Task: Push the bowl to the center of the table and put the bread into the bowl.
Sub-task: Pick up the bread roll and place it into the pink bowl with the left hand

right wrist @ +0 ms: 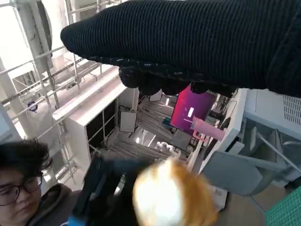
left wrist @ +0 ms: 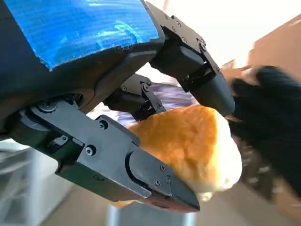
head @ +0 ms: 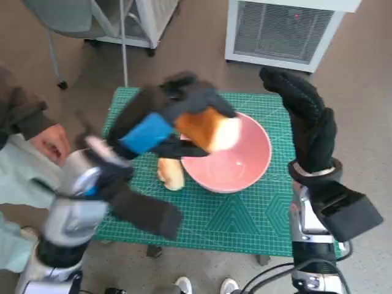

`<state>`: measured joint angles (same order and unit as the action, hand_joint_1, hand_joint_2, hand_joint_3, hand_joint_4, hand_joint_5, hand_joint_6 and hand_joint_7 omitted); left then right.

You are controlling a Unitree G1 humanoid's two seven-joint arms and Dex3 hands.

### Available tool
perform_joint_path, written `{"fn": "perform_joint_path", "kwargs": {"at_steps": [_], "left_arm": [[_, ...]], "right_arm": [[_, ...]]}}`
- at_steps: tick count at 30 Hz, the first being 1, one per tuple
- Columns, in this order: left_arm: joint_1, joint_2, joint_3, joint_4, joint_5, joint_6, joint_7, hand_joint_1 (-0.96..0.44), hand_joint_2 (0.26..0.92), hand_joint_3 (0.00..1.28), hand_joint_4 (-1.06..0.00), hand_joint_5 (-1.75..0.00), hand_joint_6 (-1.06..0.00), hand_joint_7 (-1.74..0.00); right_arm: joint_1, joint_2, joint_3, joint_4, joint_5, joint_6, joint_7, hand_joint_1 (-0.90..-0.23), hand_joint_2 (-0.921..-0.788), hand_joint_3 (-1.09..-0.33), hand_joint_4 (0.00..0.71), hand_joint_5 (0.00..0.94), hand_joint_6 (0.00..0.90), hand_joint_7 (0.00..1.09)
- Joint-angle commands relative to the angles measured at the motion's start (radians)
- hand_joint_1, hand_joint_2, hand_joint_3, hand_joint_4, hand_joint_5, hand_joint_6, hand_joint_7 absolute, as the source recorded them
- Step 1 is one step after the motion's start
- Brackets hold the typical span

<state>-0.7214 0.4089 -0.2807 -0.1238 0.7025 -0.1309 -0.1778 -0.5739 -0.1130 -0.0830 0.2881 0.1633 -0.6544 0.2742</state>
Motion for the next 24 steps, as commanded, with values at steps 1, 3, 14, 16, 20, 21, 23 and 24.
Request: {"fn": "perform_joint_path", "kwargs": {"at_steps": [1,3,14,16,20,21,23,24], "left_arm": [[-0.060,-0.041,-0.067,0.137,0.026,-0.039,0.009,0.00,0.911,0.01,-0.81,-0.99,-0.66,-1.17],[-0.081,-0.056,-0.098,0.188,0.045,-0.033,-0.013,0.00,0.915,0.01,-0.81,-0.99,-0.65,-1.18],[-0.145,-0.128,-0.194,0.468,0.080,-0.021,-0.037,0.00,0.919,0.02,-0.80,-1.07,-0.62,-1.15],[-0.147,-0.133,-0.204,0.499,0.086,-0.006,-0.050,0.00,0.920,0.05,-0.76,-1.12,-0.58,-1.17],[-0.141,-0.131,-0.220,0.519,0.094,0.050,-0.125,-0.05,0.882,0.06,-0.53,-0.60,-0.43,-0.66],[-0.138,-0.128,-0.221,0.515,0.089,0.062,-0.149,-0.07,0.867,0.05,-0.45,-0.41,-0.39,-0.49],[-0.135,-0.122,-0.219,0.502,0.079,0.080,-0.188,-0.16,0.839,0.02,-0.31,-0.17,-0.31,-0.28],[-0.134,-0.118,-0.217,0.494,0.075,0.086,-0.204,-0.18,0.834,0.02,-0.28,-0.13,-0.29,-0.25]], "right_arm": [[0.013,-0.010,-0.006,0.007,0.014,0.007,0.010,-0.655,-0.921,-0.826,0.264,0.000,-0.001,0.60],[0.013,-0.011,-0.007,0.002,0.015,0.010,0.010,-0.654,-0.921,-0.826,0.264,0.000,-0.001,0.60],[0.019,-0.008,-0.011,-0.007,0.007,0.008,-0.001,-0.653,-0.921,-0.827,0.265,0.001,-0.001,0.61],[0.021,-0.007,-0.013,-0.010,0.006,0.007,-0.003,-0.653,-0.921,-0.827,0.265,0.001,-0.001,0.62],[0.021,-0.008,-0.016,-0.014,0.007,0.007,-0.004,-0.654,-0.921,-0.827,0.265,0.001,-0.001,0.62],[0.021,-0.008,-0.017,-0.015,0.007,0.007,-0.004,-0.655,-0.921,-0.827,0.265,0.001,-0.001,0.62],[0.022,-0.007,-0.019,-0.016,0.007,0.006,-0.005,-0.657,-0.921,-0.827,0.265,0.001,-0.001,0.62],[0.022,-0.006,-0.019,-0.017,0.007,0.006,-0.005,-0.657,-0.921,-0.827,0.265,0.001,-0.001,0.62]]}}
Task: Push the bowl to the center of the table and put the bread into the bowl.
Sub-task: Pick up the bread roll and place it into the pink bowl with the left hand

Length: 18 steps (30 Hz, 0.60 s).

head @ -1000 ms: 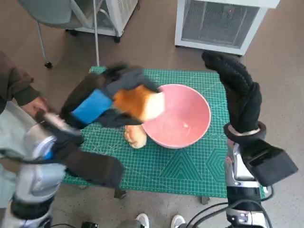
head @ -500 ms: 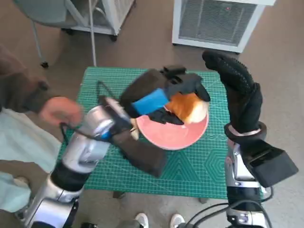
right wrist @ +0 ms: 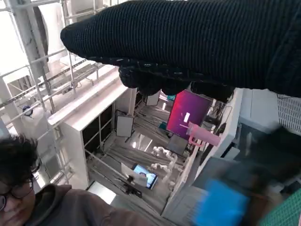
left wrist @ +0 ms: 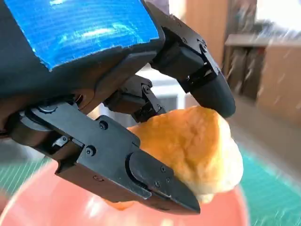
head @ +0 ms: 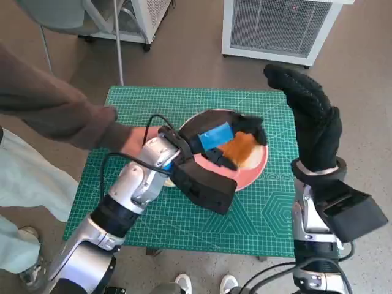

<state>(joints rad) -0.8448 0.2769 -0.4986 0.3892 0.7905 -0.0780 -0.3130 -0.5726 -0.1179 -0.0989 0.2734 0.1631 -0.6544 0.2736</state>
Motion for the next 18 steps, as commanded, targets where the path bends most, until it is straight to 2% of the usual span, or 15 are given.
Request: {"fn": "perform_joint_path", "kwargs": {"at_steps": [1,5,8,18], "left_arm": [[-0.006,0.019,0.006,-0.032,-0.020,0.042,-0.090,-0.21,0.827,0.01,-0.25,-0.09,-0.27,-0.20],[0.009,0.028,0.028,-0.071,-0.052,0.065,-0.140,-0.33,0.822,0.01,-0.15,-0.02,-0.23,-0.13],[0.028,0.040,0.054,-0.102,-0.083,0.064,-0.144,-0.39,0.822,0.00,-0.08,-0.01,-0.21,-0.10],[0.110,0.129,0.133,-0.266,-0.130,0.056,-0.149,-0.44,0.834,0.01,-0.02,0.00,-0.18,-0.06]], "right_arm": [[0.021,0.000,-0.004,-0.002,0.007,0.006,-0.005,-0.658,-0.921,-0.827,0.265,0.001,-0.001,0.62],[0.021,0.003,-0.004,-0.003,0.006,0.007,-0.008,-0.658,-0.921,-0.827,0.265,0.001,-0.001,0.62],[0.021,0.004,-0.004,-0.002,0.002,0.007,-0.012,-0.657,-0.921,-0.827,0.265,0.001,-0.001,0.62],[0.020,0.012,0.000,0.002,-0.008,0.002,-0.021,-0.655,-0.921,-0.826,0.265,0.001,-0.001,0.62]]}}
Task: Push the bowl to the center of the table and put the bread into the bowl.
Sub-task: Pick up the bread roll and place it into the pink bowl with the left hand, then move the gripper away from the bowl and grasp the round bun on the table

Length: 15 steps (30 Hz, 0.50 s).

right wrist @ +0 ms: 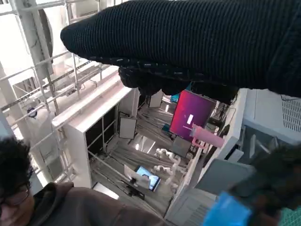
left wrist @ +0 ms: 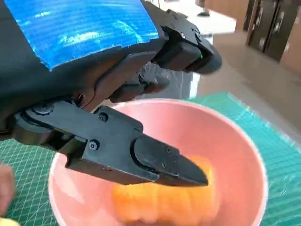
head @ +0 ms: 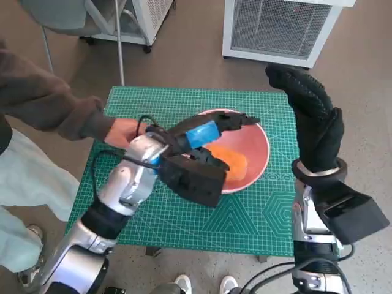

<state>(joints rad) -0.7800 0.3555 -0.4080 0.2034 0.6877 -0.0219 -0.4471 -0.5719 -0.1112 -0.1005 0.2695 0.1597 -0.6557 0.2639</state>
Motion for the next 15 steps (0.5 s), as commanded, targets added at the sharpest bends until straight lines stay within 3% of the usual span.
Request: {"fn": "perform_joint_path", "kwargs": {"at_steps": [1,15], "left_arm": [[0.058,0.065,0.059,-0.106,-0.036,-0.001,-0.019,-0.44,0.836,0.01,-0.01,0.00,-0.18,-0.05],[0.236,0.248,0.320,-0.402,-0.193,0.057,-0.103,-0.47,0.852,0.01,0.00,0.00,-0.18,-0.05]], "right_arm": [[0.020,0.006,0.003,0.005,-0.006,0.003,-0.012,-0.655,-0.921,-0.826,0.266,0.001,-0.001,0.62],[0.020,0.012,0.011,0.006,-0.006,0.001,-0.015,-0.649,-0.921,-0.828,0.265,0.001,-0.001,0.62]]}}
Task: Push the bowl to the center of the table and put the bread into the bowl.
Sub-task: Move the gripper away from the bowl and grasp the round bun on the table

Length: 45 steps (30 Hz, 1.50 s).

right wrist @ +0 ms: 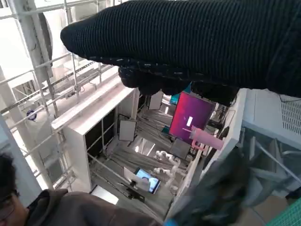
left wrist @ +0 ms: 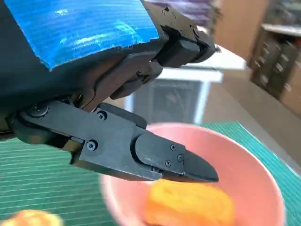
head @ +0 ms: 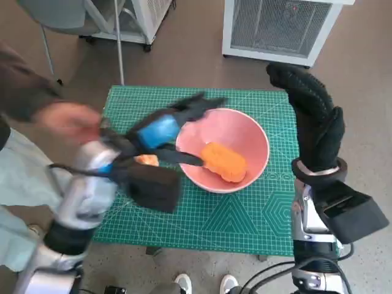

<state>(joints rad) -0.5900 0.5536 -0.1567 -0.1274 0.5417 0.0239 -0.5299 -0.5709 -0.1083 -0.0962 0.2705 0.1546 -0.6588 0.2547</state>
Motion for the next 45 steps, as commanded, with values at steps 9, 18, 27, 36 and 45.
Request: {"fn": "perform_joint_path", "kwargs": {"at_steps": [9,18,27,36,45], "left_arm": [[0.160,0.163,0.227,-0.141,-0.131,-0.005,-0.028,-0.47,0.841,0.00,-0.02,-0.01,-0.19,-0.04],[0.219,0.252,0.280,-0.106,-0.168,-0.025,-0.053,-0.47,0.793,0.00,-0.05,-0.01,-0.20,-0.03],[0.209,0.275,0.199,-0.006,-0.126,-0.004,-0.068,-0.47,0.775,0.00,-0.06,-0.01,-0.20,-0.02],[0.150,0.237,0.071,0.167,-0.082,0.006,-0.074,-0.38,0.768,0.00,-0.06,0.00,-0.21,-0.02],[0.056,0.163,-0.064,0.394,-0.019,-0.008,-0.049,-0.33,0.765,0.00,-0.06,0.00,-0.21,-0.01]], "right_arm": [[0.015,0.012,0.012,0.021,-0.003,-0.002,-0.003,-0.647,-0.921,-0.828,0.266,0.002,-0.001,0.62],[0.012,0.011,0.014,0.029,0.007,-0.002,0.004,-0.650,-0.921,-0.826,0.266,0.002,-0.001,0.62],[0.013,0.011,0.020,0.018,0.014,0.012,0.005,-0.658,-0.921,-0.824,0.265,0.001,-0.001,0.60],[0.014,0.003,0.020,0.012,0.020,0.017,0.013,-0.662,-0.921,-0.825,0.263,0.000,-0.001,0.59],[0.013,-0.007,0.015,0.012,0.021,0.018,0.017,-0.661,-0.921,-0.828,0.263,0.000,-0.001,0.59]]}}
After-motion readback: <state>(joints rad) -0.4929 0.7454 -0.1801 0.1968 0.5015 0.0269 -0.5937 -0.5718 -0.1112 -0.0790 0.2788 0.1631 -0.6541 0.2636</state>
